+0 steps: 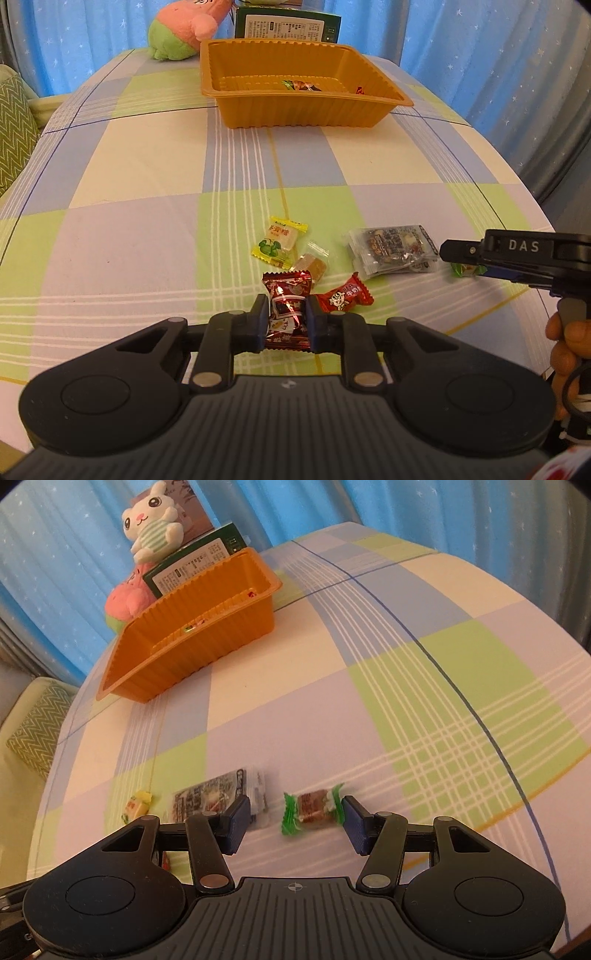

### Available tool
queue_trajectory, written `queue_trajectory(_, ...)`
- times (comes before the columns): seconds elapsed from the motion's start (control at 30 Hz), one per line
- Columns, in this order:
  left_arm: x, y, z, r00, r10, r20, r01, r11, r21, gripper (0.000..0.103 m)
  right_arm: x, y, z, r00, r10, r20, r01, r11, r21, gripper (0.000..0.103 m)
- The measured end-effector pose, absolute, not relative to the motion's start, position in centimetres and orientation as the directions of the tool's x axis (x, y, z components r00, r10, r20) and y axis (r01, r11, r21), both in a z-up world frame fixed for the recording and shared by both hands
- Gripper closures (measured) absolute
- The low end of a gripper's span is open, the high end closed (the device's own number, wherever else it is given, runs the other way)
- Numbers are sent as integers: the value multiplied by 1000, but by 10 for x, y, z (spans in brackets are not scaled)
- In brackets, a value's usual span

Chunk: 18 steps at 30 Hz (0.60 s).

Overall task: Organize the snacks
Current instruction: 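Grasp a brown-red candy packet with the left tool while the right tool grasps the green-wrapped candy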

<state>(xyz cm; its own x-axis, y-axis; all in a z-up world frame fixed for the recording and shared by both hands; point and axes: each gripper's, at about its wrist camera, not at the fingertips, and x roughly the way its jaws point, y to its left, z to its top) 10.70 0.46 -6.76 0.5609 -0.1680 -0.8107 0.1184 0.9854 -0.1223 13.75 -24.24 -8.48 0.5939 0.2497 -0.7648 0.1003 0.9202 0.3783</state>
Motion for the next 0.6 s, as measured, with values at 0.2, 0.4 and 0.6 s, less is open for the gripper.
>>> queue_trajectory(0.2,110,5,-67,562,-169,-810,116,985,-125,84,143,-230,-88,599,186,-779,2,972,233,65)
queue_trajectory(0.4,110,4,-71,554,-172,-815,116,985,-129,84,130,-206,-96,628,118,-769,-141,989,36,65)
queue_trajectory(0.6,109,4,-69,556,-171,-813,114,985,-128,84,124,-202,-97,643,96,-760,-137,991,10,77)
